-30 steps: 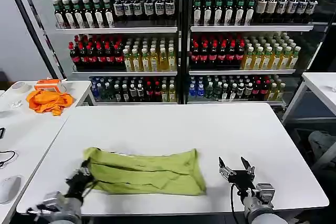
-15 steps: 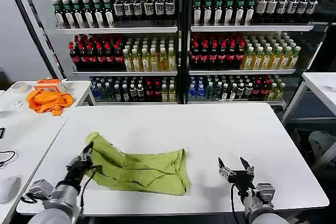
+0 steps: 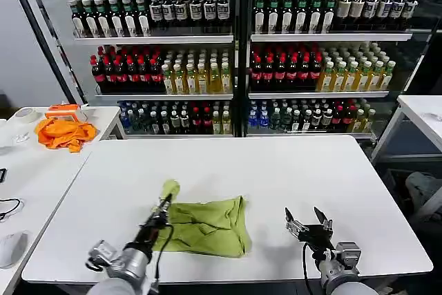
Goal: Fold and organize the clothes.
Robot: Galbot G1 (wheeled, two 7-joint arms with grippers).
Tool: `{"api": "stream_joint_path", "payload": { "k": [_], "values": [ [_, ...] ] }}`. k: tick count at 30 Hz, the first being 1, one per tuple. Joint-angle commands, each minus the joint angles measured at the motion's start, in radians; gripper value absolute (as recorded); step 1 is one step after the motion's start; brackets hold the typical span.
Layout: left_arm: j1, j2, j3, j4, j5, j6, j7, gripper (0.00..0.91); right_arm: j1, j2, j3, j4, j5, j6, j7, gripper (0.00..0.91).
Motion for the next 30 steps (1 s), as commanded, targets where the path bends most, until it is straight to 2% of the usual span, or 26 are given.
{"api": "stream_joint_path", "payload": {
  "k": [1, 12, 14, 15, 16, 17, 26, 30],
  "values": [
    [-0.053, -0.102, 0.158, 0.088, -0.031, -0.007, 0.006, 0.020, -0.002, -0.002, 0.002, 0.003, 0.002, 0.000, 0.000, 0.907],
    [-0.080, -0.152, 0.227, 0.156, -0.010, -0.019, -0.003, 0.020, 0.005, -0.006, 0.003, 0.005, 0.007, -0.001, 0.000, 0.907],
    [-0.085, -0.150, 0.234, 0.169, 0.011, -0.013, 0.001, 0.050, 0.006, -0.007, 0.002, 0.005, 0.007, -0.002, 0.000, 0.907],
    [-0.086, -0.148, 0.236, 0.171, 0.020, -0.006, 0.004, 0.181, 0.007, -0.008, 0.002, 0.005, 0.007, -0.002, -0.001, 0.907],
    [-0.088, -0.148, 0.239, 0.174, 0.025, -0.005, 0.005, 0.181, 0.007, -0.008, 0.002, 0.005, 0.007, -0.003, 0.000, 0.907],
    [-0.092, -0.146, 0.244, 0.178, 0.034, -0.002, 0.016, 0.907, 0.008, -0.008, 0.001, 0.004, 0.007, -0.002, 0.000, 0.907],
    [-0.095, -0.149, 0.245, 0.173, 0.083, -0.002, 0.056, 0.907, 0.008, -0.005, 0.000, 0.001, 0.005, -0.002, 0.005, 0.907],
    [-0.059, -0.117, 0.197, 0.105, 0.103, 0.007, 0.051, 0.907, 0.014, -0.005, 0.004, 0.003, 0.005, -0.007, 0.008, 0.907]
  ]
}}
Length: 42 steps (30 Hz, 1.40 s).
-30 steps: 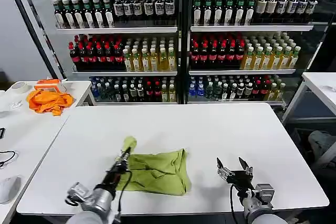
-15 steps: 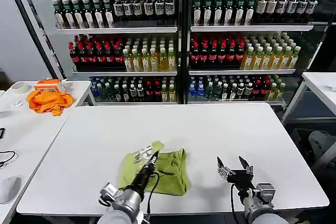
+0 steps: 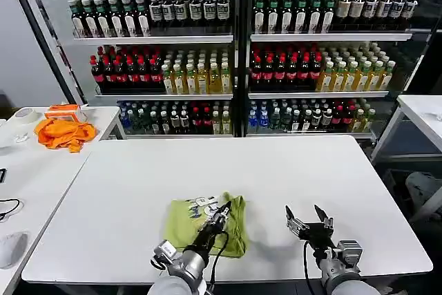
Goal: Fold and organize the clothes.
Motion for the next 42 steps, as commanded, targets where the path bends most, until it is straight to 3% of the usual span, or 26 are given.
{"api": "stream_joint_path", "payload": {
  "k": [1, 5, 10, 13, 25, 30, 42],
  "values": [
    [0.044, 0.033, -0.052, -0.070, 0.066, 0.018, 0.014, 0.907, 0.006, 0.000, 0.006, 0.002, 0.001, -0.005, 0.005, 0.907],
    [0.101, 0.118, -0.161, -0.126, 0.173, -0.001, 0.010, 0.907, 0.010, -0.002, 0.011, 0.004, 0.004, -0.006, 0.004, 0.907],
    [0.151, 0.203, -0.335, -0.176, 0.151, 0.032, -0.006, 0.907, 0.020, -0.001, 0.017, -0.001, 0.000, -0.008, 0.005, 0.907],
    [0.156, 0.223, -0.373, -0.159, 0.103, 0.059, -0.017, 0.907, 0.023, -0.001, 0.017, -0.003, -0.001, -0.008, 0.007, 0.907],
    [0.088, 0.197, -0.312, -0.042, 0.069, 0.167, -0.039, 0.907, 0.020, -0.009, 0.044, 0.006, 0.001, -0.023, 0.014, 0.907],
    [0.063, 0.198, -0.272, 0.010, 0.099, 0.182, -0.054, 0.907, 0.018, -0.017, 0.041, 0.008, -0.001, -0.026, 0.016, 0.907],
    [0.031, 0.180, -0.206, 0.013, -0.029, 0.180, -0.061, 0.907, 0.034, -0.014, 0.047, 0.004, 0.008, -0.037, 0.021, 0.907]
  ]
}}
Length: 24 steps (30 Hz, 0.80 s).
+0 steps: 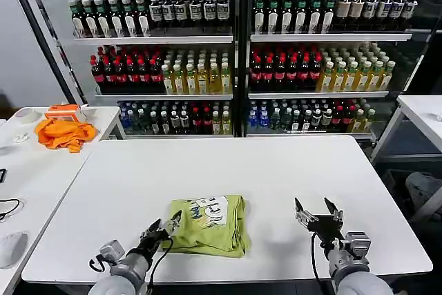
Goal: Fold and organize the clothes.
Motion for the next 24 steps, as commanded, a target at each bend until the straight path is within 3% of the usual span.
{"api": "stream_joint_path", "payload": {
  "k": [1, 2, 3, 4, 5, 6, 8, 9, 11, 24],
  "values": [
    [-0.023, -0.018, 0.049, 0.023, -0.097, 0.020, -0.014, 0.846, 0.004, 0.002, 0.001, -0.002, 0.001, -0.004, 0.002, 0.907],
    [-0.023, -0.022, 0.053, 0.022, -0.097, 0.018, -0.013, 0.675, 0.004, 0.002, 0.001, -0.003, 0.001, -0.004, 0.002, 0.907],
    [-0.024, -0.025, 0.058, 0.023, -0.093, 0.011, -0.012, 0.584, 0.006, 0.003, 0.001, -0.004, 0.001, -0.005, 0.003, 0.907],
    [-0.026, -0.027, 0.059, 0.030, -0.088, 0.006, -0.012, 0.343, 0.007, 0.004, 0.001, -0.005, 0.001, -0.006, 0.003, 0.907],
    [-0.031, -0.028, 0.058, 0.035, -0.085, 0.003, -0.012, 0.191, 0.008, 0.004, 0.001, -0.005, 0.001, -0.006, 0.003, 0.907],
    [-0.034, -0.028, 0.057, 0.046, -0.081, -0.003, -0.012, 0.121, 0.009, 0.005, 0.001, -0.006, 0.001, -0.007, 0.004, 0.907],
    [-0.036, -0.028, 0.053, 0.050, -0.084, -0.009, -0.010, 0.121, 0.010, 0.006, 0.001, -0.007, 0.001, -0.008, 0.004, 0.907],
    [-0.037, -0.030, 0.049, 0.051, -0.091, -0.012, -0.008, 0.040, 0.011, 0.008, 0.001, -0.008, 0.001, -0.008, 0.005, 0.907],
    [-0.037, -0.035, 0.045, 0.052, -0.102, -0.017, -0.004, 0.020, 0.013, 0.012, 0.000, -0.011, 0.000, -0.009, 0.006, 0.907],
    [-0.037, -0.089, 0.000, 0.048, -0.247, -0.051, 0.038, 0.020, 0.025, 0.020, 0.000, -0.023, 0.004, -0.011, 0.009, 0.907]
  ]
}}
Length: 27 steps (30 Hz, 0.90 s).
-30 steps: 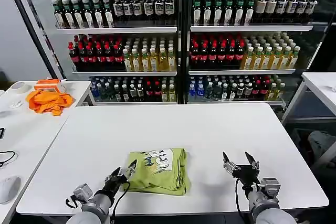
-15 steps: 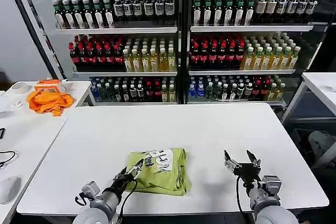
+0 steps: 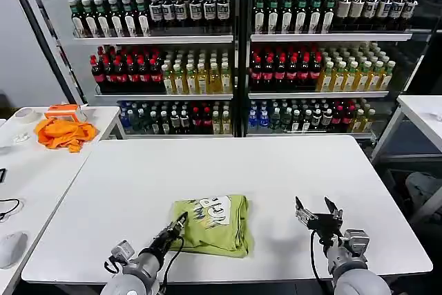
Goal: Fold and organize the clothes.
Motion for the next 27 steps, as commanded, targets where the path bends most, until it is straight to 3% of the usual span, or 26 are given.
{"api": "stream_joint_path", "payload": {
  "k": [1, 10, 13, 21, 24, 27],
  "values": [
    [-0.010, -0.033, -0.026, -0.001, -0.134, -0.022, 0.025, 0.020, 0.003, 0.001, 0.001, 0.001, 0.005, -0.004, 0.002, 0.907],
    [0.019, -0.042, -0.111, -0.107, -0.181, -0.025, 0.001, 0.020, 0.018, 0.000, -0.004, 0.000, 0.018, -0.005, 0.004, 0.907],
    [0.055, 0.041, -0.226, -0.200, -0.202, -0.015, -0.021, 0.020, 0.037, 0.005, -0.010, -0.002, 0.029, -0.003, 0.002, 0.907],
    [0.129, 0.545, -0.757, -0.217, -0.286, 0.074, -0.018, 0.020, 0.090, 0.022, -0.034, -0.011, 0.046, 0.002, -0.003, 0.907],
    [0.134, 0.645, -0.796, -0.228, -0.228, 0.106, -0.006, 0.020, 0.100, 0.026, -0.042, -0.011, 0.048, 0.002, -0.005, 0.907],
    [0.168, 0.632, -0.664, -0.294, -0.050, 0.101, 0.036, 0.020, 0.101, 0.029, -0.045, -0.011, 0.048, 0.003, -0.006, 0.907]
  ]
}}
